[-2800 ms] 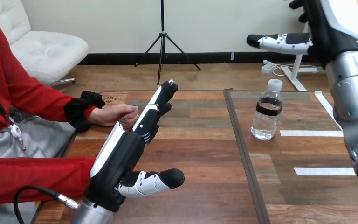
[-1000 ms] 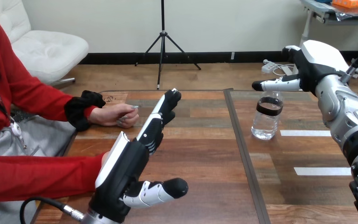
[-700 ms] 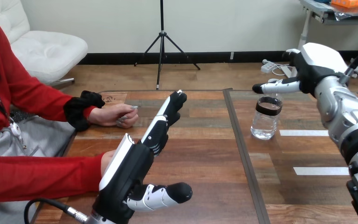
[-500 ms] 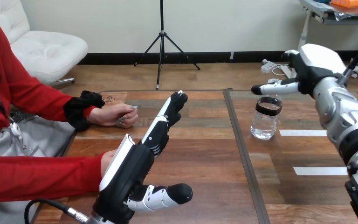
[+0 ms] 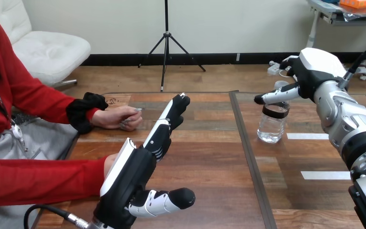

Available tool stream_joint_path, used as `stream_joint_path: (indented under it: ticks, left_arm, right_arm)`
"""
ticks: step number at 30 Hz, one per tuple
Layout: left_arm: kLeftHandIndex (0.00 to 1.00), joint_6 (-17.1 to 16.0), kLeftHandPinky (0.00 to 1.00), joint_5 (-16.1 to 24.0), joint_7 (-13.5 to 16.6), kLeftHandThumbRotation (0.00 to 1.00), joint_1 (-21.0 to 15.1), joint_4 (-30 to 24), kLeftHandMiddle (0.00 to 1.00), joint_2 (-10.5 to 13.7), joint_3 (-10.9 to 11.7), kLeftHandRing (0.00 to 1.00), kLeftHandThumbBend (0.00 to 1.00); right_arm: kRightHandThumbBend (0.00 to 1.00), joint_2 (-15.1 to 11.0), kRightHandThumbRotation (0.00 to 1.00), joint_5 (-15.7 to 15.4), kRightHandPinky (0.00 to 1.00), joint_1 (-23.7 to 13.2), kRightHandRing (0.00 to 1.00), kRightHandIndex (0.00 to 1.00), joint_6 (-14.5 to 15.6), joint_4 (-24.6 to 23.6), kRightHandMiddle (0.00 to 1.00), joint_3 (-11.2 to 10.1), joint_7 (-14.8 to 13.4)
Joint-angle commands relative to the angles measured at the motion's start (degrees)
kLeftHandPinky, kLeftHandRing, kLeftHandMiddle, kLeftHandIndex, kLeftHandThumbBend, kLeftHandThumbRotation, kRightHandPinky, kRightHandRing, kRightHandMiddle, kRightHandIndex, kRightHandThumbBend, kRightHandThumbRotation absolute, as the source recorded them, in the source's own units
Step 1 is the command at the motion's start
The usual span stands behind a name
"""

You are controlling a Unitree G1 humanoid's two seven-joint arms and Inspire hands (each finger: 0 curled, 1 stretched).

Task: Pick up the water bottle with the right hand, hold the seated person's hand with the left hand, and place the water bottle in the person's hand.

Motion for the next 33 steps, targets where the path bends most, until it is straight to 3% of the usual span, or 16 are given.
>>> stream_joint_path:
  ticks: [1,11,23,33]
  left_arm:
    - [1.0,-0.5,0.98,-0.7,0.3,0.74,-0.7,-3.0,1.0,-0.1,-0.3,1.0,1.0]
    - [1.0,-0.6,0.98,-0.5,0.4,0.74,-0.6,-3.0,1.0,-0.2,-0.3,1.0,1.0]
    - [1.0,-0.7,0.97,-0.4,0.5,0.76,-0.7,-3.1,1.0,-0.5,-0.5,1.0,1.0]
    - [1.0,-0.4,0.96,-0.4,0.6,0.76,-0.5,-3.8,1.0,-0.6,-0.7,1.0,1.0]
  right_arm:
    - [1.0,0.6,0.38,1.3,0.42,-2.8,0.55,0.74,-1.6,0.1,0.61,-0.8,-2.3]
    - [1.0,0.8,0.29,1.8,0.35,-2.0,0.45,0.69,-1.8,0.3,0.53,-0.5,-0.9]
    - [1.0,0.8,0.21,0.8,0.43,-1.4,0.51,0.65,-1.6,0.6,0.56,1.1,1.4]
    - [1.0,0.6,0.13,1.0,0.41,-0.3,0.5,0.58,-1.8,0.7,0.56,1.2,2.4]
